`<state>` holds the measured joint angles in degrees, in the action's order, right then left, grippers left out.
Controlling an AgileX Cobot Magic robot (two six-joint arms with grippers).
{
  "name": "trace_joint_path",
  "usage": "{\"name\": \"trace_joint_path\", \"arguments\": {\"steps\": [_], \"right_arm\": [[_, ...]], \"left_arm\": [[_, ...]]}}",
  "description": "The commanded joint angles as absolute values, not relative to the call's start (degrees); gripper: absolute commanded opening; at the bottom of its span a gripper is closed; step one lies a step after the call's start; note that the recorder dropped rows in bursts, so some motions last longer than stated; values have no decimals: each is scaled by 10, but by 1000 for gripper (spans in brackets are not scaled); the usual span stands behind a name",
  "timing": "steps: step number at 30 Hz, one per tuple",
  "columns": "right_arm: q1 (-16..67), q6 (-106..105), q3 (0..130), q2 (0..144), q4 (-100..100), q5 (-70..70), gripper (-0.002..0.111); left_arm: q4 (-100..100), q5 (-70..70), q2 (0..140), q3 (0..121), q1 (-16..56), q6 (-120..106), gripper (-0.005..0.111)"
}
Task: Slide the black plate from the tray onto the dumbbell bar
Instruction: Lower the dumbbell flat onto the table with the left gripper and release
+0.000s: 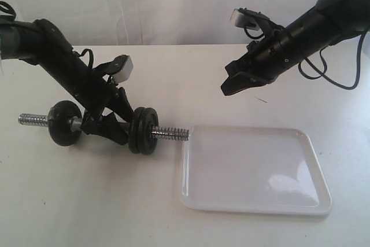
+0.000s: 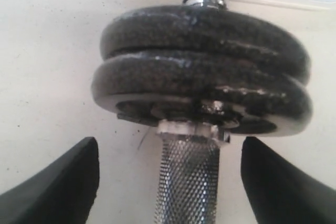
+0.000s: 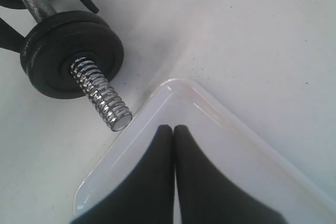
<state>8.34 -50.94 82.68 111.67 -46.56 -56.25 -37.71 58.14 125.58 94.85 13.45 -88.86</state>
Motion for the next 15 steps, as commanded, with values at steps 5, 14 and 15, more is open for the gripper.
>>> {"name": "trace_joint_path", "arguments": {"steps": [5,14,15], "right_arm": [[80,-511,827,1109,-464,-558,0],[80,-511,827,1109,-464,-558,0],[80,-511,827,1109,-464,-556,0]], "left_arm": [[-339,596,1239,948,135,-872,77],[-291,586,1233,948,134,-820,77],[-291,588,1229,948,134,-817,77]]}}
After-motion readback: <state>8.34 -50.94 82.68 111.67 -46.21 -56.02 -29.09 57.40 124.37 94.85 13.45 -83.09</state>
